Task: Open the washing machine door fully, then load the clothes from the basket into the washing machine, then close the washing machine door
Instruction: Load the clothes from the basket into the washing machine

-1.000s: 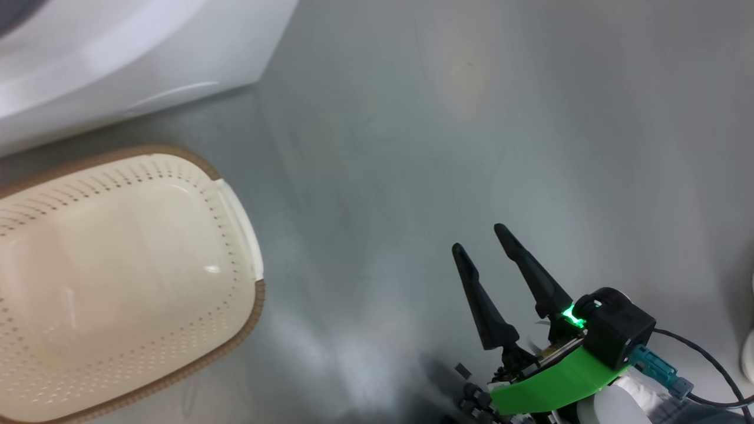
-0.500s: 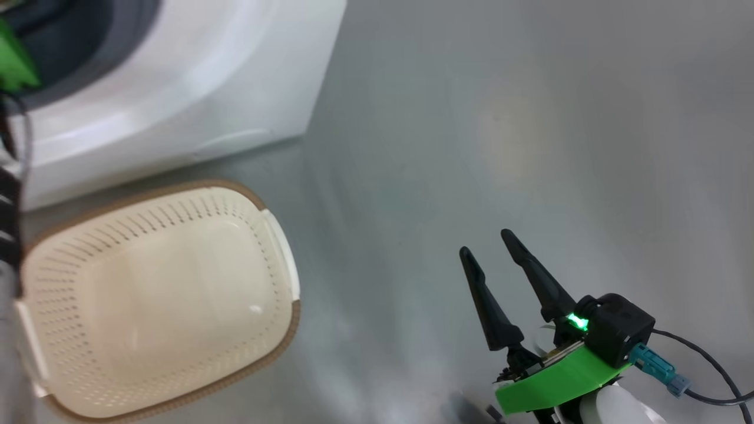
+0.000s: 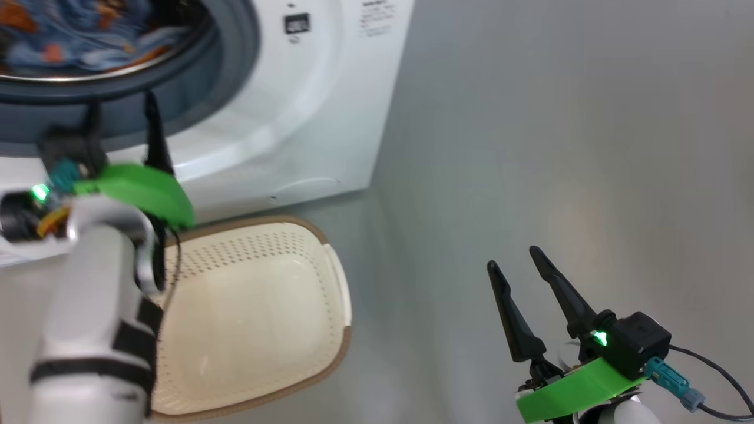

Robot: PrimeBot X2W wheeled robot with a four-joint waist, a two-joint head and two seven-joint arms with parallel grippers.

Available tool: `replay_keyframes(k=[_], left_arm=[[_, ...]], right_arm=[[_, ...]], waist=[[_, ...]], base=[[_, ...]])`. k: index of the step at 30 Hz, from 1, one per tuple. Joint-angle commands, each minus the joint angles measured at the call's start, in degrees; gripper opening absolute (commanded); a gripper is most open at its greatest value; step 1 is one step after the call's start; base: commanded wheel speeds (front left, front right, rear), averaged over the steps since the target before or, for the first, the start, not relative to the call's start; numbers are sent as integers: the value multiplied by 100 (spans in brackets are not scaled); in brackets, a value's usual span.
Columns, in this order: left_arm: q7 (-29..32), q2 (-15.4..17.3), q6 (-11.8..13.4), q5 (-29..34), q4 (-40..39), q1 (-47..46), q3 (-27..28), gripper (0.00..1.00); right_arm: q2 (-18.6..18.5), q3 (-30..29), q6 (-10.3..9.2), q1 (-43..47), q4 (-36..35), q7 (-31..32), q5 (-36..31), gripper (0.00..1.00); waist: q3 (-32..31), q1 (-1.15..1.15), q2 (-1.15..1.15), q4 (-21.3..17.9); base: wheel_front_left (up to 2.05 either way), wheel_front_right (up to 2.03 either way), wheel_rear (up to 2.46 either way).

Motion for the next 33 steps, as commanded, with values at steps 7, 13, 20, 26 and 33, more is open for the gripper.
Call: replay_keyframes(k=[7,13,20,26,33], left_arm=[[-35,-124,-27,45,-954,1276,3,100],[-36,-261,-38,-97,-1623,2346,-72,100],[-36,-316,89,-371,-2328,3385,-165,100],[-36,-321,172,-618,-2840,4193,-433,100],[-36,-322,249,-732,-3206,4870,-514,100]], right_arm=[[-27,-58,9,204,-160,-27,-205,100],[-27,-185,9,348,-191,-27,-326,100],[-105,-336,9,583,-215,-27,-442,100],[-205,-484,9,834,-240,-27,-455,100],[-202,-575,9,1122,-247,-27,-443,100]], waist=[[-674,0,0,605],[-948,0,0,756],[-1309,0,0,1056],[-1665,0,0,1364],[-2056,0,0,1495]], base=[[0,0,0],[0,0,0],[0,0,0],[0,0,0],[0,0,0]])
